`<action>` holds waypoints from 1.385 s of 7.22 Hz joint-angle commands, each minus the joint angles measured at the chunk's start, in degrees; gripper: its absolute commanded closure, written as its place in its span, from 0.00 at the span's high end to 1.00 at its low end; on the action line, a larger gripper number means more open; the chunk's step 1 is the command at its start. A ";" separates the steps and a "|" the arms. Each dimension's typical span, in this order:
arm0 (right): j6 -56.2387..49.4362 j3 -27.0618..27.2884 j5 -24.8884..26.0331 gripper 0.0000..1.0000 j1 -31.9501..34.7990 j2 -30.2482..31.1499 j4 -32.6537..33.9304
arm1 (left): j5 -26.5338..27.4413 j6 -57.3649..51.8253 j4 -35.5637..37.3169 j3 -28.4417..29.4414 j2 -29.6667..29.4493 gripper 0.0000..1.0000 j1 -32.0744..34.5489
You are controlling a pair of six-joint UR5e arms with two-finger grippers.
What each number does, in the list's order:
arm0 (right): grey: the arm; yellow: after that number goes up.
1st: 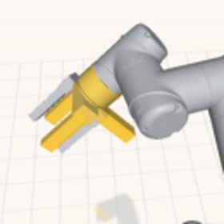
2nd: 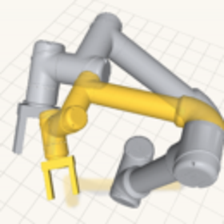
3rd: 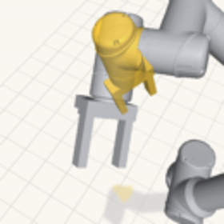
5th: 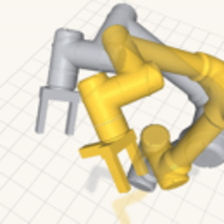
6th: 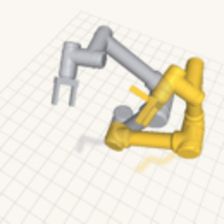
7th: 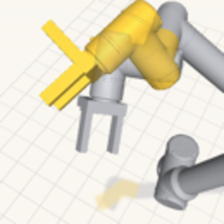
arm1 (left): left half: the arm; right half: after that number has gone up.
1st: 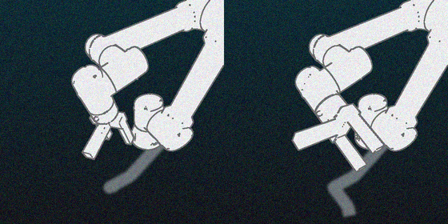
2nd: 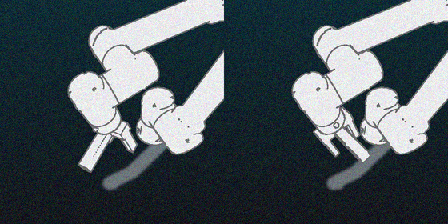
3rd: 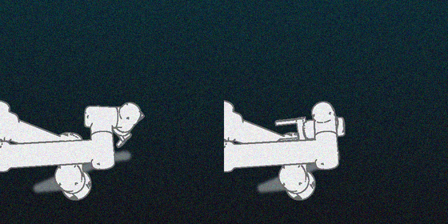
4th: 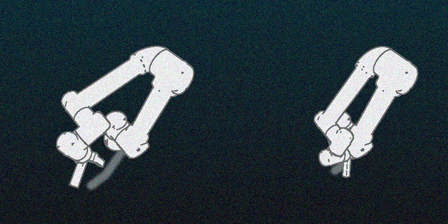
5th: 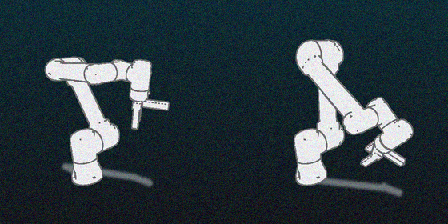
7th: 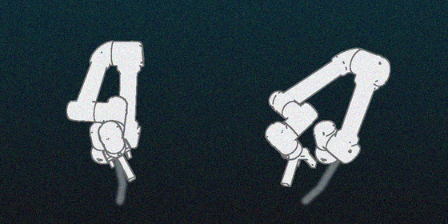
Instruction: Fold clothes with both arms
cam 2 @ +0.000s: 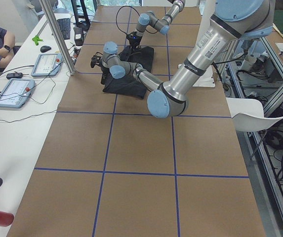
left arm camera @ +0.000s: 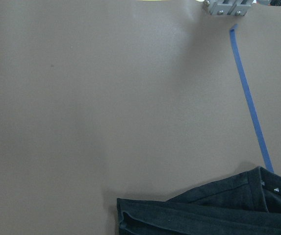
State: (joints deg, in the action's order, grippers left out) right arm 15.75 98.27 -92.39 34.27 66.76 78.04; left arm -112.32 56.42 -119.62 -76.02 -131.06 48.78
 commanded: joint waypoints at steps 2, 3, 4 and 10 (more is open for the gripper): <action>0.77 -1.32 -2.53 0.00 4.13 -0.49 0.18 | 0.00 0.00 0.00 -0.52 0.01 1.00 0.09; 1.21 -3.94 -2.44 0.00 4.83 -1.97 0.09 | 0.00 0.00 0.00 -1.05 0.27 1.00 0.00; 1.30 -5.79 -2.53 0.00 5.01 -3.64 0.09 | 0.00 0.00 0.00 -2.45 1.67 1.00 0.00; 0.95 0.32 -11.49 0.86 5.99 -3.30 5.15 | 0.09 0.09 0.18 -2.73 1.86 1.00 0.00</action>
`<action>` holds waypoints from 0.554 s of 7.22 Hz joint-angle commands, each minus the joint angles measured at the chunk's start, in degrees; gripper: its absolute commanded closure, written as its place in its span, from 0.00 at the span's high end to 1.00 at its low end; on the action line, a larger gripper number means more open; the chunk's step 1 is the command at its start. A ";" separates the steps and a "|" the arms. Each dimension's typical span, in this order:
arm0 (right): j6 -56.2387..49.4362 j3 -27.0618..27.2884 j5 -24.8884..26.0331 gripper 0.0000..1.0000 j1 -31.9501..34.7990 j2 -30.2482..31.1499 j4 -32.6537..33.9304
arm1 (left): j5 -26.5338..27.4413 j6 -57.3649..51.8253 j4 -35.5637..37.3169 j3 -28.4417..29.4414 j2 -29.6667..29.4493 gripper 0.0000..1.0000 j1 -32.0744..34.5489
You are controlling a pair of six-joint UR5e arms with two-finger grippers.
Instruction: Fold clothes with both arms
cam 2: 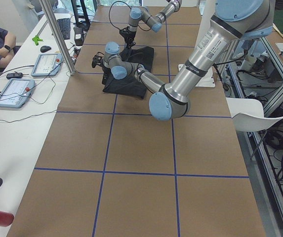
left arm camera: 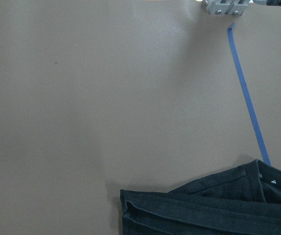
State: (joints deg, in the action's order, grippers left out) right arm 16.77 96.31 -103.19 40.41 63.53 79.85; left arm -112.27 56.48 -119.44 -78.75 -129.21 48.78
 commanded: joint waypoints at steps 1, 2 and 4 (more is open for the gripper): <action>-0.34 2.47 -0.44 0.86 -1.72 -0.51 4.95 | -0.06 0.03 -0.09 0.00 0.62 1.00 -0.09; -0.60 2.13 0.09 0.86 -3.13 -0.51 4.96 | -0.06 0.03 -0.09 -0.09 0.54 1.00 -0.09; -0.86 1.16 1.40 0.80 -4.72 -0.42 4.70 | -0.06 0.03 -0.09 0.00 0.62 1.00 -0.09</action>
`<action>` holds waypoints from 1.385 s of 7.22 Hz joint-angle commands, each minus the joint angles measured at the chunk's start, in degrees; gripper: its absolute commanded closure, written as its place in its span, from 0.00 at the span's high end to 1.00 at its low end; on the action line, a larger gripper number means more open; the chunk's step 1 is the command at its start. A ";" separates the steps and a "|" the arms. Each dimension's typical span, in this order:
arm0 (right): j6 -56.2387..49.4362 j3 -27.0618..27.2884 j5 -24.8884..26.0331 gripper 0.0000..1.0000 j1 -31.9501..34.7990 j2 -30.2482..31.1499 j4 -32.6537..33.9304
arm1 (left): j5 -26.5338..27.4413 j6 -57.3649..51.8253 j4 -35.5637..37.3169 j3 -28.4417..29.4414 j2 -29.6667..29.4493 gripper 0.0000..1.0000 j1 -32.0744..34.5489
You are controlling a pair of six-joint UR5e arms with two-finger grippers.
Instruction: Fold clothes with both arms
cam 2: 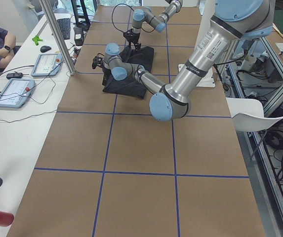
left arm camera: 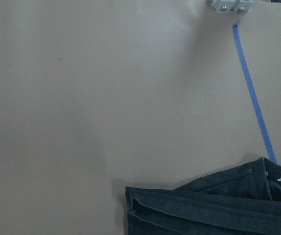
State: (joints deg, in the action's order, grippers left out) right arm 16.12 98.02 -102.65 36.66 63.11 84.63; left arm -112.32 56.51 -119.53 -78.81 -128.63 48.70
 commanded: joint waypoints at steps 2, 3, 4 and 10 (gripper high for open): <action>-3.61 -1.86 3.05 0.61 -0.89 0.09 -0.16 | 0.00 0.00 0.08 -0.03 0.05 1.00 -0.01; -4.85 -2.13 3.16 0.51 -0.63 0.00 -0.17 | 0.00 0.00 0.00 -0.03 0.05 1.00 -0.01; -4.95 -2.13 3.16 0.44 -0.28 0.00 -0.17 | 0.08 0.00 0.00 -0.03 0.05 1.00 -0.01; -7.06 -2.83 2.98 0.27 0.34 -0.26 -0.34 | 0.00 0.00 0.00 -0.03 -0.04 1.00 -0.01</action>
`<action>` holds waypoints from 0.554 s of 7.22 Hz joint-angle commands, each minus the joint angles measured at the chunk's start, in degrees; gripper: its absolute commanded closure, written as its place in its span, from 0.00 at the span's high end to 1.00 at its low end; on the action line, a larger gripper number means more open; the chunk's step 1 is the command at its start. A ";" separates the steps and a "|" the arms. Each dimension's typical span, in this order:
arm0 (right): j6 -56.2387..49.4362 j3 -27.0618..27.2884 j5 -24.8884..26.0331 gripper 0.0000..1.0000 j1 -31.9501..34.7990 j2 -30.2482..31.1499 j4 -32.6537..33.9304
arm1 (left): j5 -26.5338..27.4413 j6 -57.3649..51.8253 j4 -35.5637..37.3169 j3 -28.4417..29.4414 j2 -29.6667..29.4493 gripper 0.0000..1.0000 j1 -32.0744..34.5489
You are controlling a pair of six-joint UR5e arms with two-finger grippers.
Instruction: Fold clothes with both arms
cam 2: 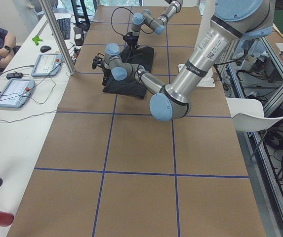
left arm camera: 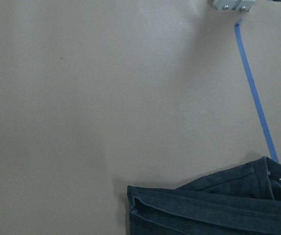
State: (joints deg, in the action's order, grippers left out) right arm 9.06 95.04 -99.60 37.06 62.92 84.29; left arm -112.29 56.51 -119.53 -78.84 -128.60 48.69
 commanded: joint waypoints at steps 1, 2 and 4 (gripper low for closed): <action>0.08 0.15 -0.07 0.11 -0.05 -0.08 0.00 | -0.03 0.00 0.00 0.00 0.01 1.00 0.00; 0.17 0.24 -0.07 0.00 0.03 -0.08 0.17 | -0.03 0.00 0.00 0.00 0.01 1.00 0.00; 1.13 0.06 -0.33 0.00 1.17 -0.08 0.61 | -0.03 0.00 0.00 -0.17 0.01 1.00 0.09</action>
State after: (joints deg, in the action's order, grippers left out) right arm 9.72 95.18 -99.81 37.59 62.84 84.63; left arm -112.32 56.51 -119.53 -78.90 -128.62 48.70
